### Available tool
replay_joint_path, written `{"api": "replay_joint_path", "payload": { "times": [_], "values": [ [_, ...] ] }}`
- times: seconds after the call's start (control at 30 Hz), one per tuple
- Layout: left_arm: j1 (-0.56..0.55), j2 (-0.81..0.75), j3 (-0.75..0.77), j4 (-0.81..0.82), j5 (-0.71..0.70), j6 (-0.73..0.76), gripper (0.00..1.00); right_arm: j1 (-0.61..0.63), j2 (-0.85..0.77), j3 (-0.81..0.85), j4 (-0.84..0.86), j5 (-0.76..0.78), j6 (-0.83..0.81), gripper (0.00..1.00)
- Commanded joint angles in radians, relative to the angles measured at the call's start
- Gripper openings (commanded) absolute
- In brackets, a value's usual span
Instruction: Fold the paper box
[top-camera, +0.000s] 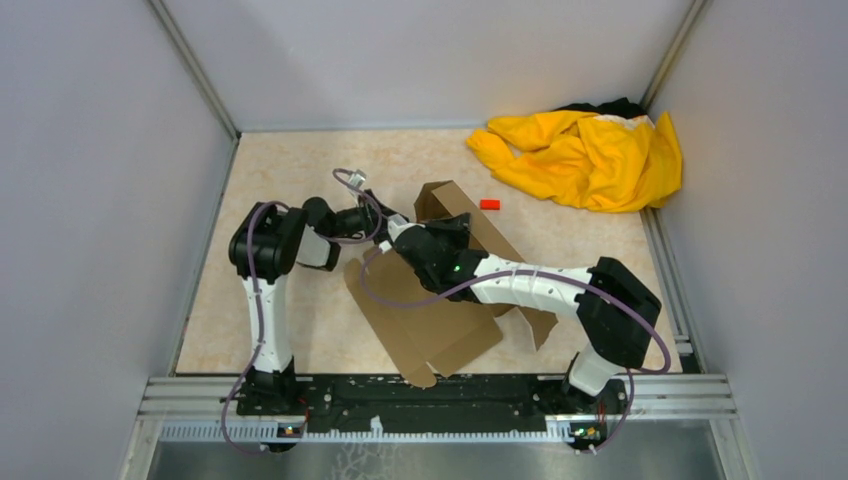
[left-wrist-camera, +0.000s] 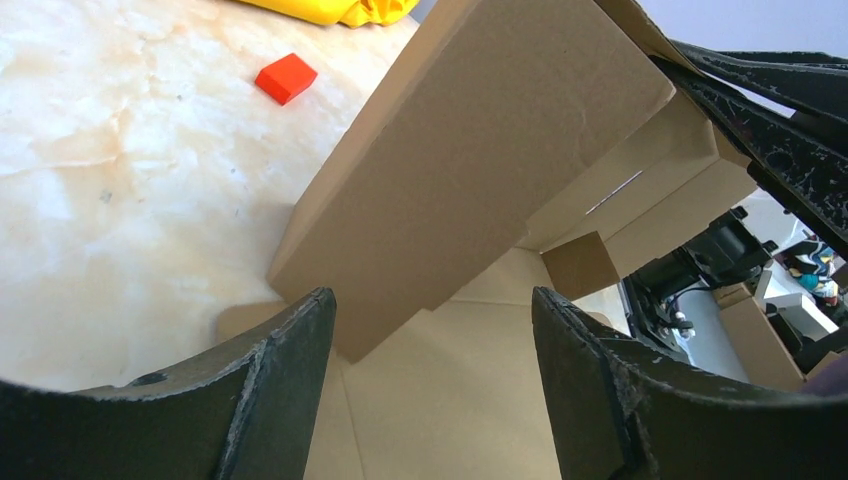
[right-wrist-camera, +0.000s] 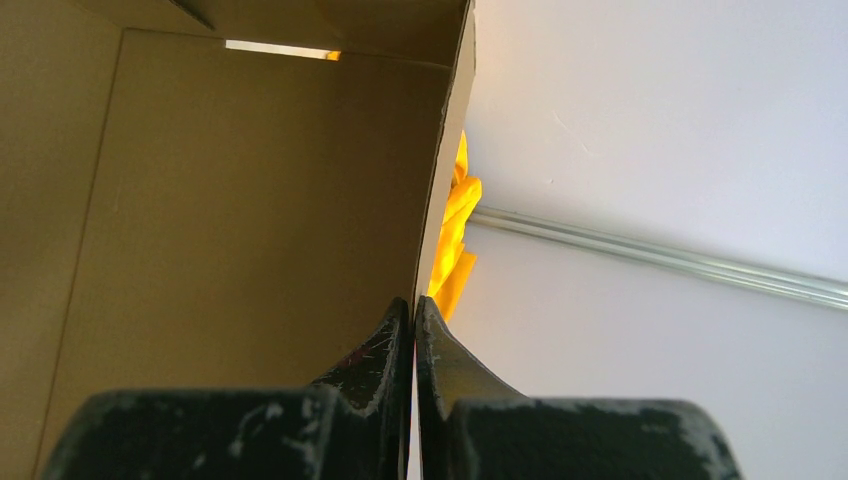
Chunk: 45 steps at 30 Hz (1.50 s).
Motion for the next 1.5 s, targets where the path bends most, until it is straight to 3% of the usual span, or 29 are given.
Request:
{"api": "replay_joint_path", "payload": {
  "times": [0.0,0.63,0.97,1.47],
  "values": [
    [0.038,-0.061,-0.046,0.251,0.011,0.003,0.78,0.023,0.004,0.024,-0.033,-0.072,0.023,0.00],
    [-0.041,0.049,0.195,0.145,-0.030,0.043,0.76,0.031,0.030,0.054,-0.034,-0.069,0.018,0.00],
    [-0.098,0.019,0.178,0.077,-0.046,0.117,0.76,0.034,0.034,0.057,-0.038,-0.068,0.024,0.00],
    [-0.157,-0.056,0.104,-0.104,-0.204,0.328,0.70,0.051,0.057,0.062,-0.045,-0.068,0.049,0.00]
  ]
}}
